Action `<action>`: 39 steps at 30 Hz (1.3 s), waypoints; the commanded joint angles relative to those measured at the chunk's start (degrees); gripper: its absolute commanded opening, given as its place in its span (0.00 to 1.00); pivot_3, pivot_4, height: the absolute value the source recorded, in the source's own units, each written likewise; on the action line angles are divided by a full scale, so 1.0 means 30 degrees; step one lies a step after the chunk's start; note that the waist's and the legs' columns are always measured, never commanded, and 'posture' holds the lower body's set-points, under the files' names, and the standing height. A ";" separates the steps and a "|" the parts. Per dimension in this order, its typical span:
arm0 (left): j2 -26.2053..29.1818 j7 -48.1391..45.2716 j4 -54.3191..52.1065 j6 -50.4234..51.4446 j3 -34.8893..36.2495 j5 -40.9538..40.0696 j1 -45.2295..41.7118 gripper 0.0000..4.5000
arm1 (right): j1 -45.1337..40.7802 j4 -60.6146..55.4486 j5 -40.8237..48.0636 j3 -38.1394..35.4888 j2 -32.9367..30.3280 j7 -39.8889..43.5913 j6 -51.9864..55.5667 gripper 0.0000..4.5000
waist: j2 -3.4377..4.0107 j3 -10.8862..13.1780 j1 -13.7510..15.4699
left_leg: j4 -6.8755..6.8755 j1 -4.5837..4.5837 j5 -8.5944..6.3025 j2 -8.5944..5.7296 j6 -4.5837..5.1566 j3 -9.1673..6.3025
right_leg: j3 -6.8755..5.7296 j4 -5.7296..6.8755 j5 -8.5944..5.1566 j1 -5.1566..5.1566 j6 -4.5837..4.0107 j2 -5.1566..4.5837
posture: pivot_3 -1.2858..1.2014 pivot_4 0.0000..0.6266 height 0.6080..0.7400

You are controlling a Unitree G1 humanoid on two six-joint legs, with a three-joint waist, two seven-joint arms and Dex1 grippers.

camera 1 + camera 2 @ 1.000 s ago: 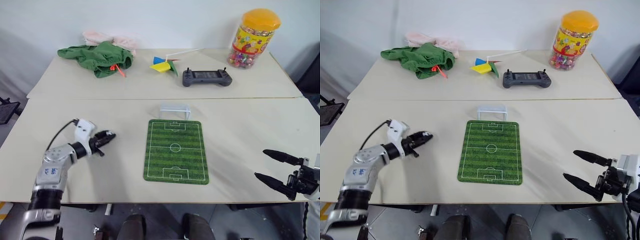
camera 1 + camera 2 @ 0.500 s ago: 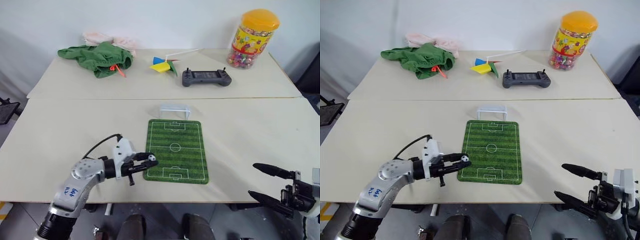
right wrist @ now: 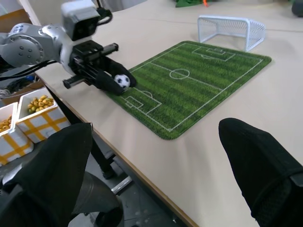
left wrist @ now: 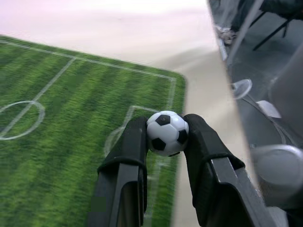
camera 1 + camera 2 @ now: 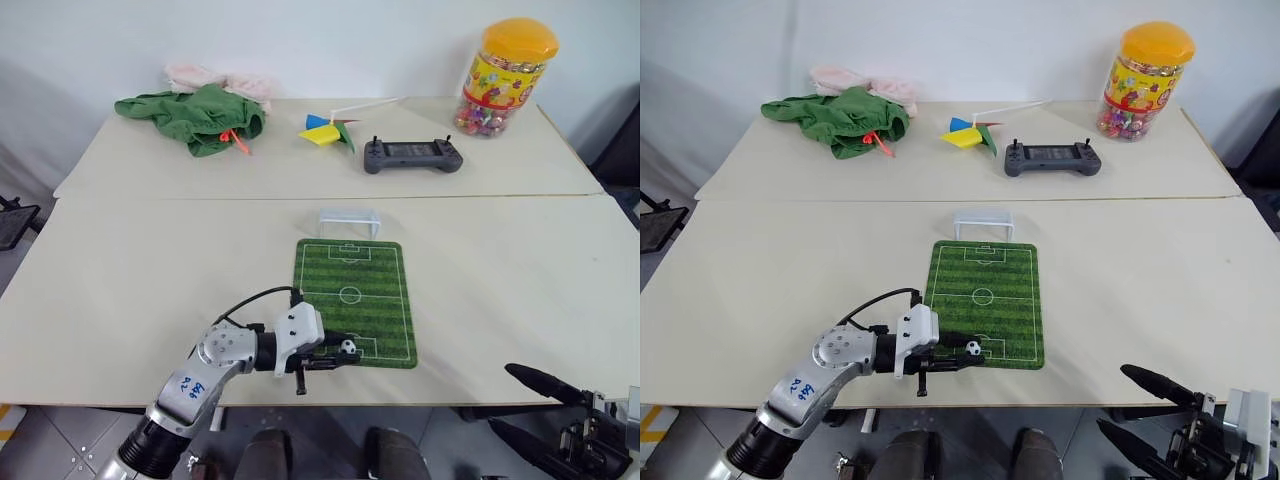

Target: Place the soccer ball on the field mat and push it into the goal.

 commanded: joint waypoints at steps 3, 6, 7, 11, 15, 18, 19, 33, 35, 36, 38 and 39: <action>-0.0607 -0.0107 0.0908 -0.1078 -0.0522 0.0659 -0.0547 0.19 | 0.0503 -0.0806 0.0207 -0.0435 0.0261 -0.0177 -0.0427 1.00 | 0.0001 0.0000 0.0009 | -0.0008 -0.0004 -0.0010 0.0002 0.0003 0.0000 | -0.0003 -0.0006 -0.0001 -0.0003 0.0002 0.0002 | 0.52 0.24 1.00; -0.0761 -0.0326 0.1371 -0.1472 -0.0908 0.1047 -0.0619 0.19 | 0.0017 -0.0457 0.0025 -0.0276 0.0150 -0.0263 -0.0593 1.00 | 0.0001 -0.0001 0.0008 | 0.0000 -0.0004 -0.0011 0.0000 0.0004 0.0003 | -0.0002 -0.0007 0.0000 0.0000 0.0003 0.0002 | 0.52 0.24 1.00; -0.0860 -0.0331 0.1557 -0.1584 -0.1031 0.1183 -0.0656 0.19 | -0.0334 -0.0225 -0.0088 -0.0178 0.0099 -0.0313 -0.0691 1.00 | 0.0001 -0.0001 -0.0013 | 0.0002 -0.0002 -0.0011 0.0000 0.0004 0.0004 | -0.0001 -0.0006 0.0000 0.0001 0.0003 0.0002 | 0.52 0.24 1.00; -0.1244 -0.0218 0.1949 -0.1688 -0.1144 0.1422 -0.0876 0.19 | -0.1653 0.0622 -0.0421 0.0308 -0.0269 -0.0044 -0.0811 1.00 | 0.0003 -0.0001 -0.0020 | 0.0013 0.0001 -0.0013 0.0003 0.0009 0.0005 | 0.0001 -0.0002 0.0001 0.0003 0.0002 0.0003 | 0.52 0.24 1.00; -0.1478 -0.0139 0.1985 -0.1592 -0.1143 0.1559 -0.0895 0.19 | -0.3392 0.1638 -0.0700 0.0692 -0.1058 0.0342 -0.0578 1.00 | 0.0005 -0.0002 -0.0030 | 0.0017 0.0000 -0.0012 0.0003 0.0008 0.0008 | 0.0003 0.0006 0.0002 0.0002 0.0004 0.0003 | 0.52 0.24 1.00; -0.1570 -0.0035 0.1984 -0.1447 -0.0974 0.1620 -0.0898 0.19 | -0.3946 0.2007 -0.0627 0.0715 -0.1500 0.0624 -0.0421 1.00 | 0.0004 -0.0002 -0.0011 | 0.0017 0.0004 -0.0008 0.0003 0.0004 0.0008 | 0.0002 0.0019 0.0003 0.0000 0.0006 0.0004 | 0.52 0.24 1.00; -0.1566 0.0044 0.2011 -0.1345 -0.0918 0.1675 -0.0928 0.19 | -0.4207 0.2340 -0.0714 0.0696 -0.1781 0.0851 -0.0404 1.00 | 0.0004 -0.0002 0.0000 | 0.0016 0.0005 -0.0007 0.0004 0.0002 0.0006 | -0.0002 0.0025 0.0003 0.0000 0.0006 0.0006 | 0.52 0.24 1.00; -0.1625 0.0570 0.2303 -0.1118 -0.0806 0.2042 -0.1063 0.19 | -0.4603 0.3164 -0.0901 0.0566 -0.2545 0.1189 -0.0335 1.00 | 0.0005 -0.0003 0.0011 | 0.0049 0.0007 -0.0008 0.0001 0.0004 0.0010 | 0.0004 0.0023 0.0007 0.0015 0.0013 0.0004 | 0.52 0.24 1.00; -0.1618 0.0476 0.2329 -0.1102 -0.0826 0.2033 -0.1097 0.19 | -0.4614 0.3151 -0.0926 0.0562 -0.2542 0.1109 -0.0304 1.00 | 0.0004 -0.0003 0.0014 | 0.0052 0.0007 -0.0008 0.0001 0.0003 0.0010 | 0.0004 0.0024 0.0007 0.0017 0.0013 0.0003 | 0.52 0.24 1.00; -0.1613 0.0453 0.2327 -0.1120 -0.0826 0.2040 -0.1104 0.19 | -0.4629 0.3182 -0.0966 0.0547 -0.2549 0.1100 -0.0308 1.00 | 0.0005 -0.0003 0.0015 | 0.0054 0.0007 -0.0008 0.0001 0.0004 0.0010 | 0.0004 0.0023 0.0007 0.0018 0.0013 0.0003 | 0.52 0.24 1.00; -0.1596 0.0441 0.2316 -0.1128 -0.0811 0.2051 -0.1110 0.19 | -0.4657 0.3220 -0.1061 0.0533 -0.2565 0.1034 -0.0298 1.00 | 0.0005 -0.0003 0.0014 | 0.0056 0.0007 -0.0008 0.0000 0.0003 0.0010 | 0.0005 0.0024 0.0007 0.0019 0.0013 0.0003 | 0.52 0.24 1.00; -0.1594 0.0454 0.2290 -0.1097 -0.0803 0.2050 -0.1104 0.19 | -0.4656 0.3272 -0.1091 0.0495 -0.2585 0.1029 -0.0299 1.00 | 0.0005 -0.0003 0.0015 | 0.0057 0.0008 -0.0008 0.0000 0.0003 0.0010 | 0.0005 0.0025 0.0007 0.0020 0.0013 0.0003 | 0.52 0.24 1.00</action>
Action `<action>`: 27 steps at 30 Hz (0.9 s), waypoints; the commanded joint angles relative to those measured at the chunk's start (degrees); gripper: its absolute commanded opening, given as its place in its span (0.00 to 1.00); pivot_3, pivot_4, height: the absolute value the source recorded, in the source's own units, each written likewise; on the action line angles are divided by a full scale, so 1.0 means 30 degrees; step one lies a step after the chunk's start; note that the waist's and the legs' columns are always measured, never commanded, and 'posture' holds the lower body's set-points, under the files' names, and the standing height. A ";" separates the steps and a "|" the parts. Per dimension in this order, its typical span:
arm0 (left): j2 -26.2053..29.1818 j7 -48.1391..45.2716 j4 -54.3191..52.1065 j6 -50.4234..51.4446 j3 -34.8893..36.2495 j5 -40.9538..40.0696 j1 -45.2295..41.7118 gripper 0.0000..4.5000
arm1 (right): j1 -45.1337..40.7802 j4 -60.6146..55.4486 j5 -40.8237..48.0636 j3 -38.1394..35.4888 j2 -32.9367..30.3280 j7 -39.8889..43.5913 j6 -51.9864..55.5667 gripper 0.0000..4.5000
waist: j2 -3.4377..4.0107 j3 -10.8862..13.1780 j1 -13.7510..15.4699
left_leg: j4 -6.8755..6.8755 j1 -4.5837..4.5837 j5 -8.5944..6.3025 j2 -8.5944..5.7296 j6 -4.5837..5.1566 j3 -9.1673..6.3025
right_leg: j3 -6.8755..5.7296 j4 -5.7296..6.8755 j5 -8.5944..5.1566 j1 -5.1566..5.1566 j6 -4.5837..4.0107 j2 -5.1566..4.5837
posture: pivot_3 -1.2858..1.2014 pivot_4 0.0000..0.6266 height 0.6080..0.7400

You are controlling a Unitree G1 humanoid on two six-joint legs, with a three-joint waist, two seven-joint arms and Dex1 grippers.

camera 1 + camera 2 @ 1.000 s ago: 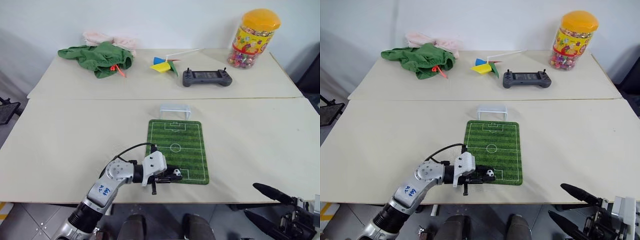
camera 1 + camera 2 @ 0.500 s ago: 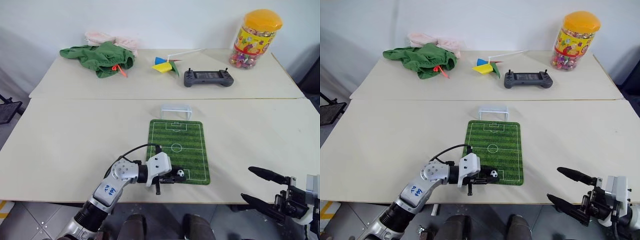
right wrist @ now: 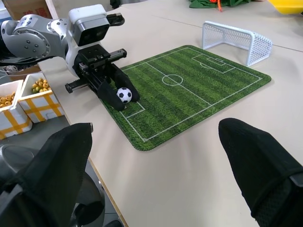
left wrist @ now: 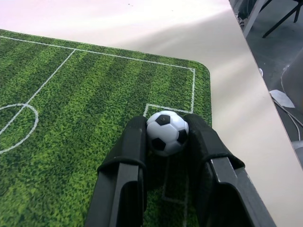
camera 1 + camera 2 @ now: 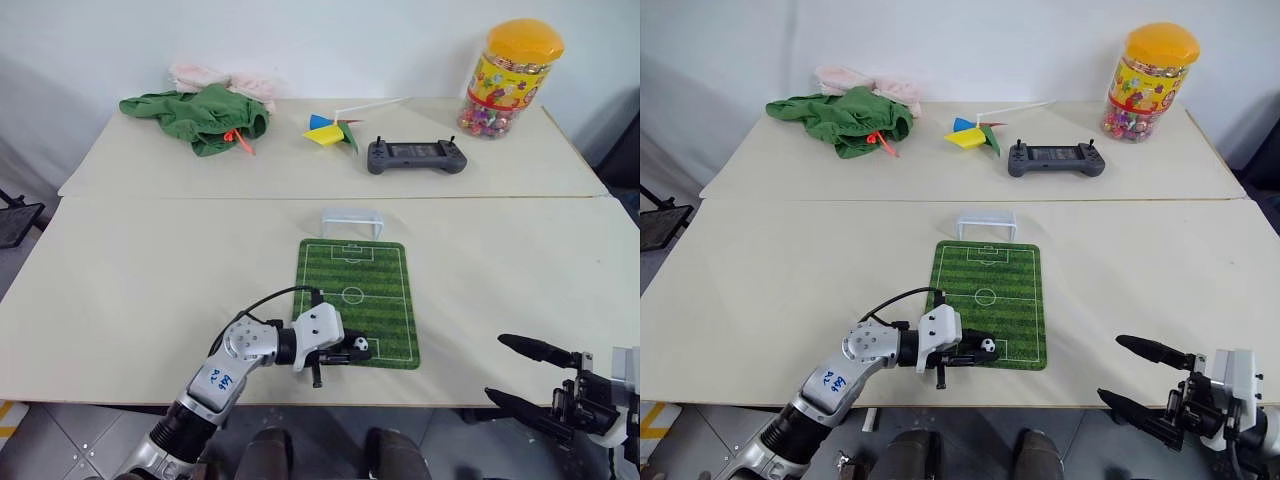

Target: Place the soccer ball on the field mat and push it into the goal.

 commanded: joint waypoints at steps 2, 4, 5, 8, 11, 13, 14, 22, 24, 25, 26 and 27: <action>-0.0019 0.0086 0.0032 0.0097 0.0163 0.0085 -0.0166 0.27 | 0.0112 0.0045 -0.0013 -0.0493 -0.0222 -0.0063 0.0027 1.00 | 0.0000 0.0000 -0.0001 | 0.0000 0.0000 0.0000 0.0000 0.0000 0.0000 | 0.0000 0.0000 0.0000 0.0000 0.0000 0.0000 | 0.52 0.24 1.00; 0.0016 0.0074 -0.0030 0.0130 0.0176 0.0071 -0.0124 0.40 | 0.0075 0.0083 -0.0075 -0.0493 -0.0228 -0.0127 0.0036 1.00 | 0.0000 0.0000 -0.0003 | 0.0000 0.0000 0.0000 0.0000 0.0000 -0.0001 | 0.0001 0.0000 0.0000 0.0000 0.0000 0.0000 | 0.52 0.24 1.00; 0.0046 0.0030 -0.0082 0.0159 0.0163 0.0048 -0.0095 0.46 | 0.0014 0.0134 -0.0112 -0.0469 -0.0242 -0.0156 0.0040 1.00 | 0.0000 0.0000 -0.0004 | 0.0000 0.0000 0.0000 0.0000 0.0000 0.0000 | 0.0000 0.0000 0.0000 0.0000 0.0000 0.0000 | 0.52 0.24 1.00; 0.0050 0.0072 -0.0120 0.0179 0.0193 0.0058 -0.0069 0.66 | -0.0165 0.0291 -0.0230 -0.0384 -0.0288 -0.0241 0.0029 1.00 | 0.0000 0.0000 -0.0009 | 0.0002 0.0001 0.0000 0.0000 0.0001 0.0000 | 0.0001 0.0002 0.0000 0.0000 -0.0001 0.0000 | 0.52 0.24 1.00; 0.0018 0.0113 -0.0099 0.0208 0.0239 0.0058 -0.0141 0.86 | -0.0334 0.0433 -0.0318 -0.0324 -0.0309 -0.0278 0.0041 1.00 | 0.0000 0.0000 -0.0012 | 0.0006 0.0002 0.0000 0.0000 0.0000 0.0000 | 0.0002 0.0007 0.0000 0.0000 -0.0001 0.0000 | 0.52 0.24 1.00; -0.0045 0.0270 -0.0332 0.0097 0.0546 -0.0058 -0.0309 1.00 | -0.0469 0.0563 -0.0418 -0.0296 -0.0339 -0.0324 0.0045 1.00 | 0.0000 0.0000 -0.0012 | 0.0008 0.0003 0.0000 0.0000 0.0000 0.0000 | 0.0002 0.0010 0.0001 0.0000 -0.0002 0.0000 | 0.52 0.24 1.00; -0.0050 0.0306 -0.0500 0.0028 0.0747 -0.0165 -0.0420 1.00 | -0.0521 0.0610 -0.0440 -0.0294 -0.0356 -0.0341 0.0061 1.00 | -0.0002 0.0001 -0.0013 | 0.0008 0.0003 0.0000 0.0000 0.0000 0.0000 | 0.0002 0.0011 0.0001 0.0000 -0.0001 0.0000 | 0.52 0.24 1.00; 0.0590 -0.1200 -0.3209 0.0611 0.3025 -0.3281 -0.0625 0.88 | -0.0930 0.1078 -0.0492 -0.0351 -0.0558 -0.0195 0.0183 1.00 | -0.0004 0.0002 -0.0046 | 0.0005 0.0003 0.0017 0.0002 -0.0030 0.0001 | 0.0002 0.0023 0.0002 -0.0003 0.0000 0.0001 | 0.52 0.24 1.00; 0.1050 -0.1761 -0.3991 0.0985 0.3192 -0.4021 -0.0197 0.73 | -0.1019 0.1150 -0.0494 -0.0334 -0.0597 -0.0140 0.0219 1.00 | -0.0002 0.0001 -0.0044 | 0.0003 0.0003 0.0023 0.0002 -0.0041 0.0002 | 0.0002 0.0025 0.0002 -0.0004 0.0001 0.0001 | 0.52 0.24 1.00; 0.1341 -0.2036 -0.4274 0.1046 0.3155 -0.4185 0.0050 0.66 | -0.1058 0.1163 -0.0477 -0.0330 -0.0605 -0.0091 0.0241 1.00 | -0.0001 0.0001 -0.0042 | 0.0002 0.0003 0.0023 0.0003 -0.0041 0.0003 | 0.0002 0.0025 0.0002 -0.0005 0.0002 0.0001 | 0.52 0.24 1.00; 0.1611 -0.2322 -0.4457 0.0957 0.3072 -0.4275 0.0339 0.59 | -0.1094 0.1205 -0.0452 -0.0339 -0.0636 -0.0031 0.0283 1.00 | -0.0001 0.0001 -0.0042 | 0.0002 0.0005 0.0023 0.0003 -0.0041 0.0002 | 0.0002 0.0027 0.0002 -0.0004 0.0002 0.0001 | 0.52 0.24 1.00; 0.1940 -0.2663 -0.4596 0.0864 0.2909 -0.4278 0.0666 0.52 | -0.1151 0.1330 -0.0461 -0.0348 -0.0695 0.0085 0.0288 1.00 | 0.0000 0.0000 -0.0066 | 0.0003 0.0005 0.0023 0.0002 -0.0040 0.0005 | 0.0004 0.0023 0.0002 -0.0004 0.0002 0.0001 | 0.52 0.24 1.00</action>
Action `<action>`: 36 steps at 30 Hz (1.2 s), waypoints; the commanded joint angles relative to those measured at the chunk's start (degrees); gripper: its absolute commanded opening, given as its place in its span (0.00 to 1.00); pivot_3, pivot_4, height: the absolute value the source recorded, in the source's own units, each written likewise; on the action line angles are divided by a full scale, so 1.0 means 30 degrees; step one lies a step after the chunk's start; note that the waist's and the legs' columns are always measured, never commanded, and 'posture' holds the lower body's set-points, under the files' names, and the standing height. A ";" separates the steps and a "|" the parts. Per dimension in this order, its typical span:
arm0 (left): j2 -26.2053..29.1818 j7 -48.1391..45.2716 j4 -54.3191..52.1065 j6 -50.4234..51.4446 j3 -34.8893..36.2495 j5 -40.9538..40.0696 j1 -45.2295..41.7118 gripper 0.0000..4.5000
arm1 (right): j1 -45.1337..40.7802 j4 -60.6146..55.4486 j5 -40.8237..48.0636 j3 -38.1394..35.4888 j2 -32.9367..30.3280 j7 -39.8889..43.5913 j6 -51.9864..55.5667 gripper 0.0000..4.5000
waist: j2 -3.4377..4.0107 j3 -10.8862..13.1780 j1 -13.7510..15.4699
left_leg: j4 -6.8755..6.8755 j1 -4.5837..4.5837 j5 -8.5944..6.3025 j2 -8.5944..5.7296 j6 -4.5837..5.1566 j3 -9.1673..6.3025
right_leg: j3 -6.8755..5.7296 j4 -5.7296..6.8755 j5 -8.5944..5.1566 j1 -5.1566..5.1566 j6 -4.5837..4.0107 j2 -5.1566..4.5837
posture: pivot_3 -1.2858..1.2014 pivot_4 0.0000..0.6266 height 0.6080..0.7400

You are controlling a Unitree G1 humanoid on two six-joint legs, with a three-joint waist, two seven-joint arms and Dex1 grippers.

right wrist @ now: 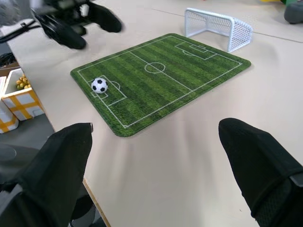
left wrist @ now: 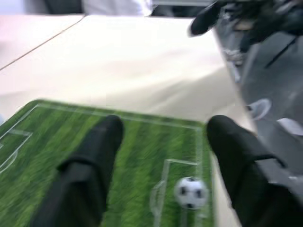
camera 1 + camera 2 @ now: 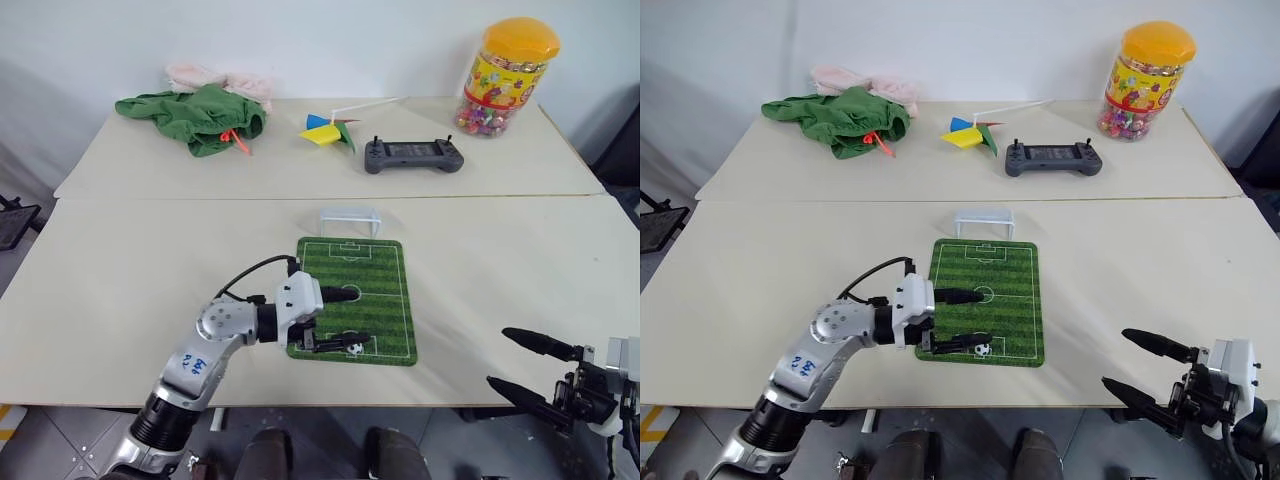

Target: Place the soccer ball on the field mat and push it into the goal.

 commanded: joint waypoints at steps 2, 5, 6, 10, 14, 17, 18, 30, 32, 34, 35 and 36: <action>0.1136 -0.1361 -0.1338 -0.0020 -0.0482 -0.0653 0.1167 0.39 | -0.0272 0.0292 0.0125 -0.0343 -0.0472 0.0442 -0.0088 1.00 | 0.0000 0.0000 -0.0024 | 0.0000 0.0004 -0.0005 0.0000 0.0008 0.0013 | 0.0011 -0.0004 0.0000 -0.0001 0.0000 0.0000 | 0.52 0.24 1.00; 0.1319 -0.1307 -0.1559 0.0300 -0.0988 -0.0373 0.1459 0.20 | -0.0336 0.0377 0.0104 -0.0356 -0.0494 0.0475 -0.0125 1.00 | -0.0002 0.0001 0.0013 | 0.0013 0.0000 -0.0020 0.0001 0.0036 0.0014 | 0.0015 -0.0009 0.0000 -0.0001 -0.0001 0.0001 | 0.52 0.24 1.00; 0.1393 -0.1189 -0.1520 0.0337 -0.1263 -0.0037 0.1539 0.14 | -0.0321 0.0369 0.0093 -0.0368 -0.0475 0.0481 -0.0139 1.00 | -0.0002 0.0001 0.0025 | 0.0025 -0.0001 -0.0022 -0.0001 0.0040 0.0013 | 0.0019 -0.0009 0.0000 0.0003 -0.0001 0.0000 | 0.52 0.24 1.00; 0.1154 -0.1069 -0.1029 -0.0178 -0.2211 0.0744 0.1544 0.01 | -0.0207 0.0283 0.0059 -0.0427 -0.0352 0.0458 -0.0218 1.00 | -0.0002 0.0001 0.0025 | 0.0015 0.0000 -0.0024 -0.0001 0.0042 0.0013 | 0.0023 -0.0012 0.0000 0.0000 -0.0001 0.0002 | 0.52 0.24 1.00; 0.0909 -0.0619 -0.0593 0.0535 -0.3053 0.1545 0.1003 0.01 | 0.0130 0.0192 0.0698 -0.0824 -0.0304 0.1225 -0.0359 1.00 | -0.0001 0.0000 0.0037 | 0.0006 0.0000 -0.0019 0.0000 0.0034 0.0015 | 0.0023 -0.0008 0.0000 -0.0005 0.0000 0.0005 | 0.52 0.24 1.00; 0.0681 -0.0113 0.0655 0.0251 -0.3558 0.2569 0.0542 0.01 | -0.0003 0.0580 0.0507 -0.0905 -0.0597 0.1469 -0.0511 1.00 | 0.0001 -0.0001 0.0024 | 0.0015 0.0000 -0.0022 -0.0001 0.0039 0.0019 | 0.0027 -0.0011 0.0001 -0.0001 0.0000 0.0004 | 0.52 0.24 1.00; 0.0424 0.0230 0.1389 0.0044 -0.3691 0.3014 0.0221 0.01 | -0.0144 0.0664 0.0378 -0.0917 -0.0627 0.1343 -0.0570 1.00 | 0.0000 0.0000 0.0023 | 0.0017 0.0005 -0.0022 -0.0003 0.0040 0.0024 | 0.0031 -0.0013 0.0001 0.0003 0.0001 0.0004 | 0.52 0.24 1.00; -0.3607 0.5798 0.7606 -0.0453 -0.0040 0.4098 -0.5230 0.01 | -0.0691 0.0469 0.0161 -0.0935 0.0038 -0.0041 -0.1029 1.00 | -0.0028 0.0016 0.0152 | 0.0087 -0.0017 -0.0010 -0.0006 0.0056 0.0019 | 0.0032 -0.0004 0.0048 0.0009 0.0016 0.0002 | 0.52 0.24 1.00; -0.3832 0.6242 0.7686 -0.0335 0.0604 0.4001 -0.5608 0.01 | -0.0998 0.0645 0.0132 -0.0880 0.0071 -0.0226 -0.1139 1.00 | -0.0026 0.0015 0.0039 | 0.0078 -0.0015 -0.0006 -0.0006 0.0045 0.0031 | 0.0039 -0.0019 0.0053 0.0010 0.0027 0.0001 | 0.52 0.24 1.00; -0.3904 0.6406 0.8172 -0.1011 0.0931 0.4175 -0.5874 0.01 | -0.1457 0.0932 0.0029 -0.0689 0.0063 -0.0309 -0.1209 1.00 | -0.0026 0.0015 -0.0040 | 0.0070 -0.0010 0.0010 -0.0007 0.0011 0.0046 | 0.0044 -0.0019 0.0058 0.0009 0.0036 0.0001 | 0.52 0.24 1.00; -0.3906 0.6417 0.8368 -0.1199 0.1068 0.4214 -0.5936 0.01 | -0.1794 0.1114 -0.0069 -0.0537 0.0065 -0.0373 -0.1240 1.00 | -0.0025 0.0014 -0.0046 | 0.0067 -0.0008 0.0015 -0.0006 0.0002 0.0048 | 0.0044 -0.0018 0.0060 0.0007 0.0040 0.0002 | 0.52 0.24 1.00; -0.3862 0.6283 0.8457 -0.1186 0.1121 0.4175 -0.5935 0.01 | -0.2155 0.1331 -0.0109 -0.0418 0.0067 -0.0408 -0.1232 1.00 | -0.0025 0.0014 -0.0047 | 0.0065 -0.0006 0.0017 -0.0006 -0.0002 0.0053 | 0.0045 -0.0018 0.0060 0.0006 0.0041 0.0003 | 0.52 0.24 1.00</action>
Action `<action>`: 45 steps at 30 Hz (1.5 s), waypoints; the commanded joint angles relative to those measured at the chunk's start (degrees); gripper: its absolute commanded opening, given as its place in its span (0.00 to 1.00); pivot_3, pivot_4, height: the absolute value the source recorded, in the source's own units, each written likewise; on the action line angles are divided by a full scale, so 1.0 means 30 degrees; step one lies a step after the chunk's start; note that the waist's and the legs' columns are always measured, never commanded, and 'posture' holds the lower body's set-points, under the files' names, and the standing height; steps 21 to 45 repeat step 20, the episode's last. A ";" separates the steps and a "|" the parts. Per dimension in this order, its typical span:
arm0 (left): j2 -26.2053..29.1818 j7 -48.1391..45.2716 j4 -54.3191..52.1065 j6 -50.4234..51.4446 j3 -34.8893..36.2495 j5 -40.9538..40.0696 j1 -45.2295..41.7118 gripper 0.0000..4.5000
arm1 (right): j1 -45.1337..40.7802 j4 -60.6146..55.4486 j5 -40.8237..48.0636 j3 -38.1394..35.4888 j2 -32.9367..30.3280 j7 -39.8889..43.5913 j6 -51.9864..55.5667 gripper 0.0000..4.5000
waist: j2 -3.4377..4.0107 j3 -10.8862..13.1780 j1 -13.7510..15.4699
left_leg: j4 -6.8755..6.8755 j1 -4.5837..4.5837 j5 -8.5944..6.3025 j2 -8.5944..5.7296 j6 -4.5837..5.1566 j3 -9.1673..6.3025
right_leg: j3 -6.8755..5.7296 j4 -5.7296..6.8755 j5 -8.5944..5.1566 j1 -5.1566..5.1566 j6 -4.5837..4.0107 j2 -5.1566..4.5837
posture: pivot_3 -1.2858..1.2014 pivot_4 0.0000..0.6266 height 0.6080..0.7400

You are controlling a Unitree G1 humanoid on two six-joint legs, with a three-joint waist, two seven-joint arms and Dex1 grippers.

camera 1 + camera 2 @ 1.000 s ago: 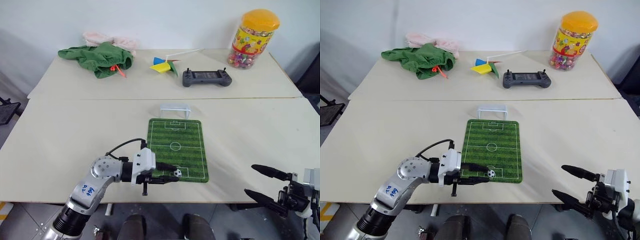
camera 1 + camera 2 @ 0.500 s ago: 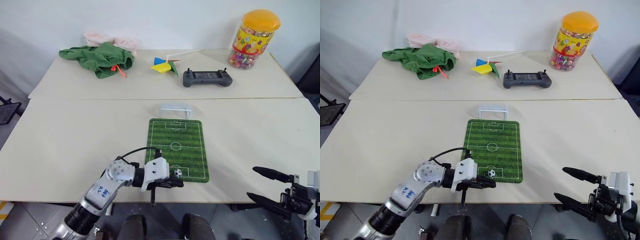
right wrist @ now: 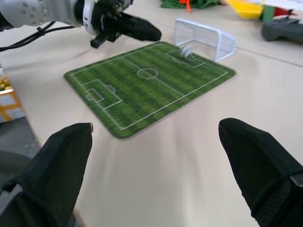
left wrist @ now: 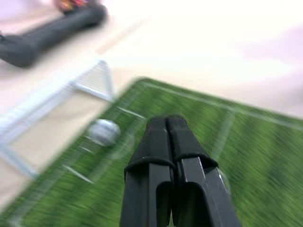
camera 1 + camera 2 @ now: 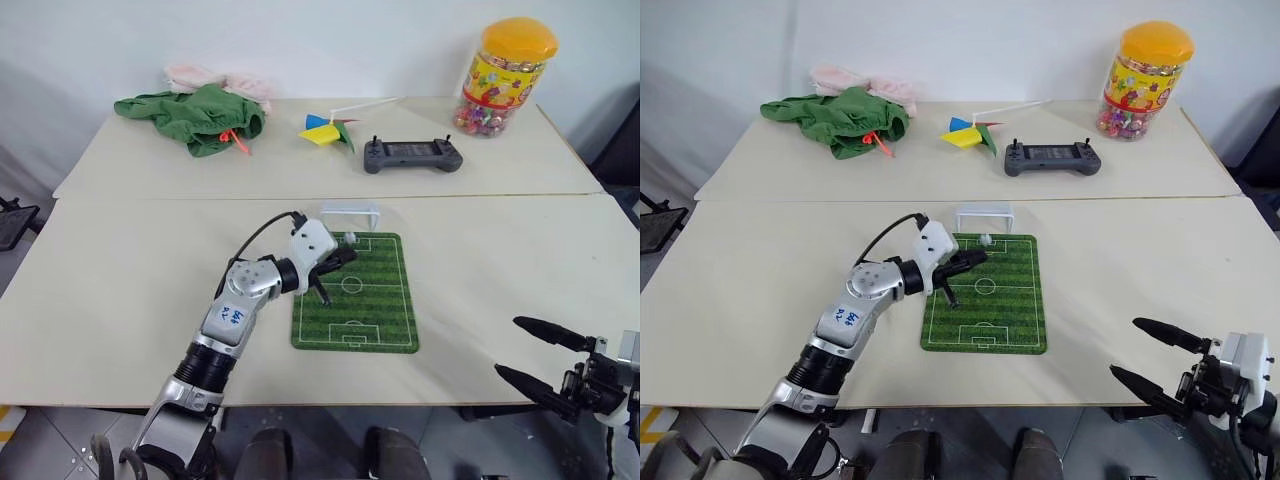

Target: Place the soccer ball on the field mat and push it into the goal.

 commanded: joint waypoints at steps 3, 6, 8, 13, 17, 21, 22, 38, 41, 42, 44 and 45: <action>0.0056 -0.0640 0.0340 -0.0702 0.0407 -0.0486 -0.0056 0.01 | -0.1744 0.1182 -0.0177 0.0348 -0.0008 -0.0175 -0.0424 1.00 | -0.0005 0.0003 0.0014 | 0.0003 -0.0002 0.0003 0.0000 -0.0003 0.0005 | 0.0001 0.0000 0.0000 -0.0004 0.0000 0.0001 | 0.52 0.24 1.00; 0.0512 -0.2191 -0.0720 -0.0207 0.0596 -0.1639 0.0658 0.01 | -0.3308 0.2433 -0.0423 0.0711 -0.0016 -0.0306 -0.0604 1.00 | -0.0013 0.0008 0.0006 | 0.0014 -0.0006 0.0003 -0.0001 -0.0003 0.0021 | 0.0015 -0.0001 0.0002 -0.0008 0.0003 -0.0001 | 0.52 0.24 1.00; 0.0942 -0.3453 -0.1342 0.0233 0.0777 -0.2622 0.0975 0.01 | -0.4227 0.3206 -0.0656 0.0995 -0.0166 -0.0169 -0.0639 1.00 | -0.0013 0.0008 0.0001 | 0.0010 -0.0002 0.0002 -0.0002 -0.0002 0.0034 | 0.0030 0.0000 0.0005 -0.0012 0.0009 0.0000 | 0.52 0.24 1.00; 0.2579 -0.4336 -0.3030 0.2344 0.2189 -0.4304 0.2142 0.01 | -0.5917 0.4665 -0.0858 0.1399 -0.0536 0.0335 -0.0578 1.00 | -0.0010 0.0008 -0.0051 | 0.0010 0.0001 0.0004 0.0002 -0.0006 0.0044 | 0.0045 0.0084 0.0005 -0.0032 0.0009 0.0002 | 0.52 0.24 1.00; 0.4588 -0.6169 -0.3580 0.2392 0.3633 -0.5690 0.3872 0.01 | -0.6942 0.5644 -0.1208 0.1738 -0.0837 0.0664 -0.0624 1.00 | -0.0004 0.0004 -0.0114 | 0.0001 0.0010 0.0004 0.0008 -0.0005 0.0057 | 0.0056 0.0108 0.0005 -0.0039 0.0008 0.0004 | 0.52 0.24 1.00; 0.5635 -0.6780 -0.3265 0.1054 0.4250 -0.5466 0.4710 0.01 | -0.7801 0.6601 -0.1466 0.1920 -0.1027 0.0893 -0.0692 1.00 | -0.0006 0.0006 -0.0101 | 0.0002 0.0002 0.0004 0.0011 -0.0005 0.0072 | 0.0068 0.0113 0.0005 -0.0070 0.0008 0.0004 | 0.52 0.24 1.00; 0.5635 -0.6780 -0.3265 0.1054 0.4250 -0.5466 0.4710 0.01 | -0.7801 0.6601 -0.1466 0.1920 -0.1027 0.0893 -0.0692 1.00 | -0.0006 0.0006 -0.0101 | 0.0002 0.0002 0.0004 0.0011 -0.0005 0.0072 | 0.0068 0.0113 0.0005 -0.0070 0.0008 0.0004 | 0.52 0.24 1.00; 0.5635 -0.6780 -0.3265 0.1054 0.4250 -0.5466 0.4710 0.01 | -0.7801 0.6601 -0.1466 0.1920 -0.1027 0.0893 -0.0692 1.00 | -0.0006 0.0006 -0.0101 | 0.0002 0.0002 0.0004 0.0011 -0.0005 0.0072 | 0.0068 0.0113 0.0005 -0.0070 0.0008 0.0004 | 0.52 0.24 1.00; 0.5635 -0.6780 -0.3265 0.1054 0.4250 -0.5466 0.4710 0.01 | -0.7801 0.6601 -0.1466 0.1920 -0.1027 0.0893 -0.0692 1.00 | -0.0006 0.0006 -0.0101 | 0.0002 0.0002 0.0004 0.0011 -0.0005 0.0072 | 0.0068 0.0113 0.0005 -0.0070 0.0008 0.0004 | 0.52 0.24 1.00; 0.5635 -0.6780 -0.3265 0.1054 0.4250 -0.5466 0.4710 0.01 | -0.7801 0.6601 -0.1466 0.1920 -0.1027 0.0893 -0.0692 1.00 | -0.0006 0.0006 -0.0101 | 0.0002 0.0002 0.0004 0.0011 -0.0005 0.0072 | 0.0068 0.0113 0.0005 -0.0070 0.0008 0.0004 | 0.52 0.24 1.00; 0.5635 -0.6780 -0.3265 0.1054 0.4250 -0.5466 0.4710 0.01 | -0.7801 0.6601 -0.1466 0.1920 -0.1027 0.0893 -0.0692 1.00 | -0.0006 0.0006 -0.0101 | 0.0002 0.0002 0.0004 0.0011 -0.0005 0.0072 | 0.0068 0.0113 0.0005 -0.0070 0.0008 0.0004 | 0.52 0.24 1.00; 0.5635 -0.6780 -0.3265 0.1054 0.4250 -0.5466 0.4710 0.01 | -0.7801 0.6601 -0.1466 0.1920 -0.1027 0.0893 -0.0692 1.00 | -0.0006 0.0006 -0.0101 | 0.0002 0.0002 0.0004 0.0011 -0.0005 0.0072 | 0.0068 0.0113 0.0005 -0.0070 0.0008 0.0004 | 0.52 0.24 1.00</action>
